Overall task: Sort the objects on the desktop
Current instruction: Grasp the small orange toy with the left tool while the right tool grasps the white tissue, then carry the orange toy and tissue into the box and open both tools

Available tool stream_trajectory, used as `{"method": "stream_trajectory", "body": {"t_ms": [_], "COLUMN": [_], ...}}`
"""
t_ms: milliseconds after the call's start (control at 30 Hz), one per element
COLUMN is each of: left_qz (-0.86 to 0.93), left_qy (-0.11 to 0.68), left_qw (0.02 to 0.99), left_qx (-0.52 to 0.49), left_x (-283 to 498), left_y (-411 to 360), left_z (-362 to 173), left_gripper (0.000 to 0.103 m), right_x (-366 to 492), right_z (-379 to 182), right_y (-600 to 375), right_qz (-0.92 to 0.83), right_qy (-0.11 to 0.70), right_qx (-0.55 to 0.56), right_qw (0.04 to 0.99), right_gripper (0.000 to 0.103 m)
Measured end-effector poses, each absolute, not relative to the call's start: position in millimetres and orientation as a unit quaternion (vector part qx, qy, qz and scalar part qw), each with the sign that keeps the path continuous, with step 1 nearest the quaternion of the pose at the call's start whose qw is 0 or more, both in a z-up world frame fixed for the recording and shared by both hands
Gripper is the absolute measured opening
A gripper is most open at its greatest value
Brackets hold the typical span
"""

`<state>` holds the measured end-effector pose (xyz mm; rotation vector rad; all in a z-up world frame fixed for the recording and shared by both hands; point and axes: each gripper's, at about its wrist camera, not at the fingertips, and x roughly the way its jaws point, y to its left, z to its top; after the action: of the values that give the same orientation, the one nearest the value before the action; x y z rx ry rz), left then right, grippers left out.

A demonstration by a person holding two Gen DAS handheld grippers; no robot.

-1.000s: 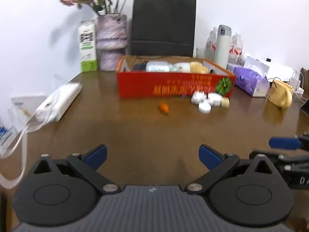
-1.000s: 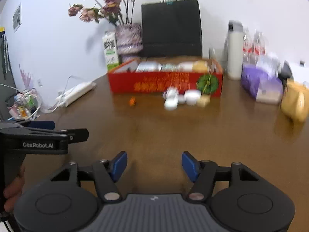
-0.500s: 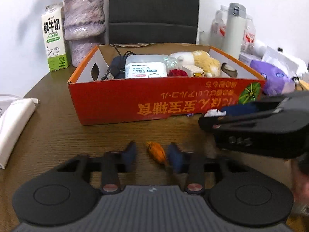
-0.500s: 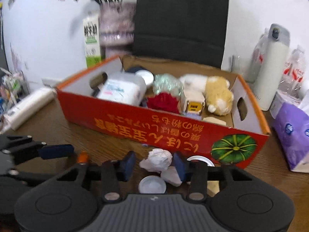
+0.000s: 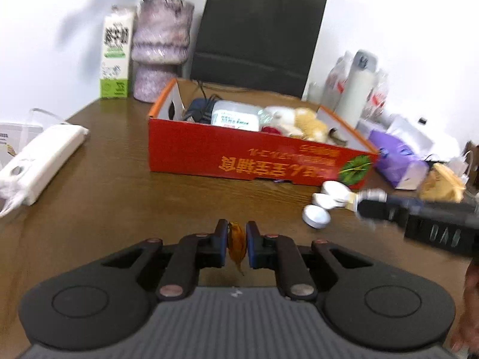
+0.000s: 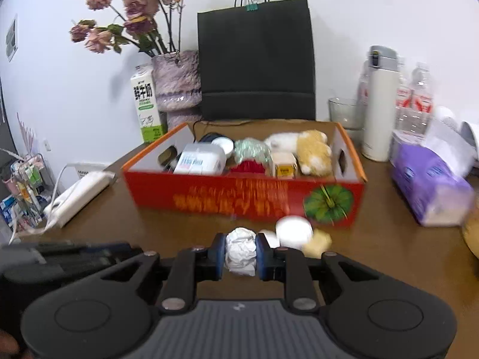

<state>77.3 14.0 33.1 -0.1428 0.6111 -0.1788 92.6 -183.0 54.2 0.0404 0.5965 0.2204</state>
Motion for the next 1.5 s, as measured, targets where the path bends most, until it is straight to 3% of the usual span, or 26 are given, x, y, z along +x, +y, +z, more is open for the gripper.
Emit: {"method": "stream_trajectory", "body": {"t_ms": [367, 933, 1167, 1367, 1500], "left_qz": [-0.082, -0.090, -0.120, -0.169, -0.185], "left_qy": [0.293, 0.298, 0.277, 0.224, 0.259], "left_qw": [0.951, 0.949, 0.952, 0.960, 0.947], "left_qx": [-0.058, -0.048, -0.040, -0.024, -0.038], "left_x": [-45.6, -65.3, -14.0, 89.3, 174.1], "left_y": [18.7, 11.9, -6.6, -37.7, -53.1], "left_z": [37.4, 31.9, 63.8, 127.9, 139.6], "left_gripper": [0.014, 0.014, 0.014, 0.014, 0.014], "right_x": [-40.6, -76.2, -38.0, 34.3, 127.1], "right_z": [31.0, 28.7, 52.0, 118.7, 139.3], "right_y": [-181.8, -189.8, -199.0, -208.7, -220.2], "right_qz": [0.100, 0.082, 0.081, 0.088, 0.085], "right_qy": [0.317, 0.312, 0.286, 0.217, 0.250], "right_qx": [0.008, 0.022, 0.013, -0.011, 0.012], "right_qw": [0.943, 0.946, 0.955, 0.972, 0.965], "right_gripper": [0.020, 0.020, 0.020, 0.020, 0.020]}}
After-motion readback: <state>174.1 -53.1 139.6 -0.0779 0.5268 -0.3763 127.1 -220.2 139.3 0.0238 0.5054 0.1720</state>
